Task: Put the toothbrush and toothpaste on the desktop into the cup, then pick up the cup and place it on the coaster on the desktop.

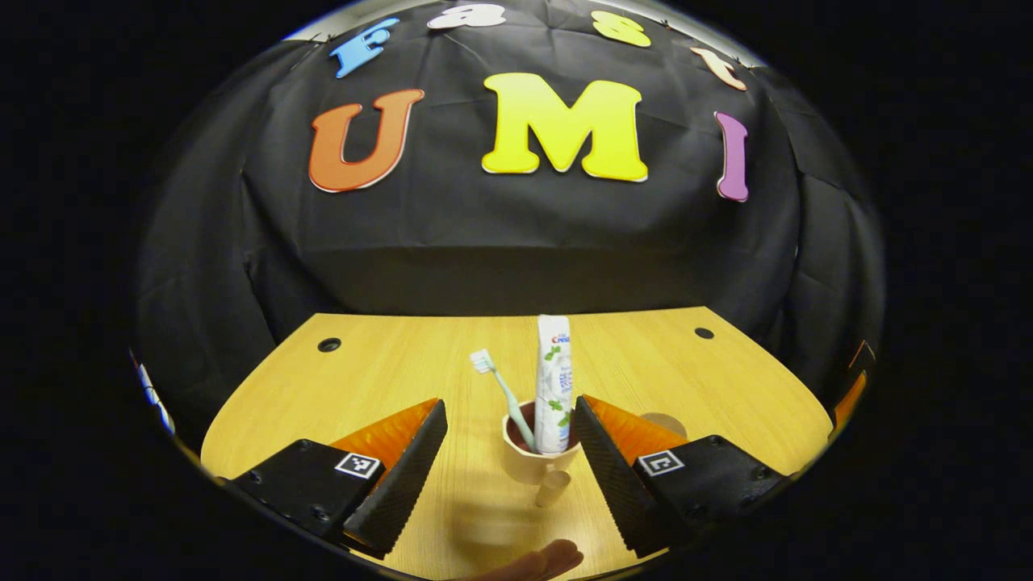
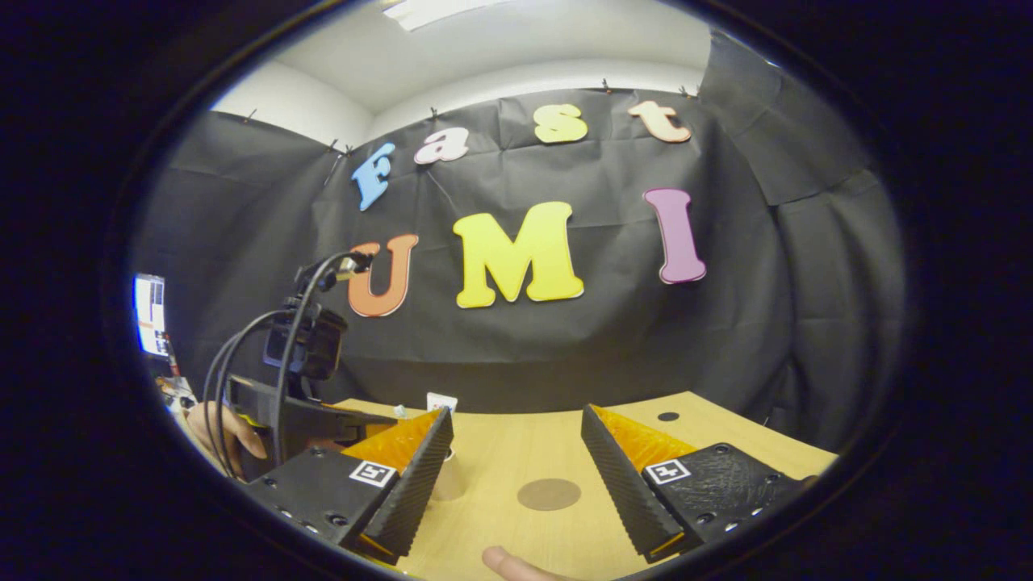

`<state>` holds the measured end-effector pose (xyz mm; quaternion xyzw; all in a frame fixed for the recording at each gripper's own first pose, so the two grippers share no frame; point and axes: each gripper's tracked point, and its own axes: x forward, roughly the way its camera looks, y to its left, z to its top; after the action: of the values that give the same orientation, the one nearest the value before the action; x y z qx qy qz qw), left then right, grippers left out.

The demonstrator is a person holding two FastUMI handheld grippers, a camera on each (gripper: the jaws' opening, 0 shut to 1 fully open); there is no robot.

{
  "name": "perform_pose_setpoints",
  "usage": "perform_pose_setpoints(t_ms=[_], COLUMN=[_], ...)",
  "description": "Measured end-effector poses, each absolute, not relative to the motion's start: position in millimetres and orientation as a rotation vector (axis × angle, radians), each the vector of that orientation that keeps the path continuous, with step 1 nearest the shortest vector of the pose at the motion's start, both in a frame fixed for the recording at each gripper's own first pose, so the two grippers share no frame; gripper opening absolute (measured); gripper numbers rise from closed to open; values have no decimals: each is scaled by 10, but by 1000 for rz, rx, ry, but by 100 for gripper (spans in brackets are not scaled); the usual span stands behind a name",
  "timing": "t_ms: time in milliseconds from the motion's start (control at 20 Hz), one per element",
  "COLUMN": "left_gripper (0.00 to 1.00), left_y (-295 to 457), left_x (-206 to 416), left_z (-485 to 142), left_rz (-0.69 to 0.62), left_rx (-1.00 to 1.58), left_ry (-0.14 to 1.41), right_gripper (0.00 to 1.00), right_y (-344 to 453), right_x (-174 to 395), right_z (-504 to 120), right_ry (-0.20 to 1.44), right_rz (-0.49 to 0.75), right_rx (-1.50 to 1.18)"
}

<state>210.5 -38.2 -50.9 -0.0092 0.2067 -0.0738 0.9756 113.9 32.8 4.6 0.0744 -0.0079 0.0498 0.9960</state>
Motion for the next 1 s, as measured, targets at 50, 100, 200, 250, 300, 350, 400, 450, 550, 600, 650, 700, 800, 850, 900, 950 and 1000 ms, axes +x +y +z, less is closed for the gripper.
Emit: perform_pose_setpoints(t_ms=[50,100,200,250,300,350,400,450,550,600,650,700,800,850,900,950,1000], left_gripper=[100,100,100,100,100,99,98,98,96,94,89,86,84,71,69,70,60], left_y=[-423,-445,-463,-496,-521,-560,-572,-590,-652,-680,-734,-762,-749,-770,-784,-798,-809], left_x=[2082,2046,1998,1984,1980,1972,1974,1966,1953,1957,1960,1952,1957,1962,1974,1967,1955], left_z=[-580,-674,-817,-944,-1051,-1152,-1228,-1309,-1411,-1436,-1450,-1466,-1470,-1459,-1437,-1421,-1440], left_rz=[-158,-168,-163,-166,-162,-160,-148,-143,-138,-131,-136,-127,-98,-109,-119,-115,-103], left_rx=[-14,-10,-13,-27,-51,-80,-97,-106,-109,-103,-102,-89,-53,-46,-44,-47,-47], left_ry=[481,538,635,710,777,842,887,930,990,1003,1012,1028,1046,1053,1052,1060,1077], right_gripper=[96,96,96,96,92,93,96,95,92,95,95,95,96,96,96,96,96], right_y=[239,171,28,-60,-158,-204,-265,-304,-334,-355,-372,-367,-318,-291,-286,-281,-284], right_x=[1025,950,798,734,662,629,616,628,658,670,694,706,719,724,725,728,721], right_z=[105,143,270,293,288,265,213,155,42,-16,-59,-104,-172,-184,-206,-211,-216], right_ry=[-34,-48,-85,-98,-99,-90,-69,-51,-14,1,14,29,54,62,69,70,69], right_rz=[91,82,53,39,27,24,15,11,5,1,-4,-1,20,34,43,48,47], right_rx=[151,149,144,136,132,136,142,142,118,99,89,88,116,134,147,150,147])
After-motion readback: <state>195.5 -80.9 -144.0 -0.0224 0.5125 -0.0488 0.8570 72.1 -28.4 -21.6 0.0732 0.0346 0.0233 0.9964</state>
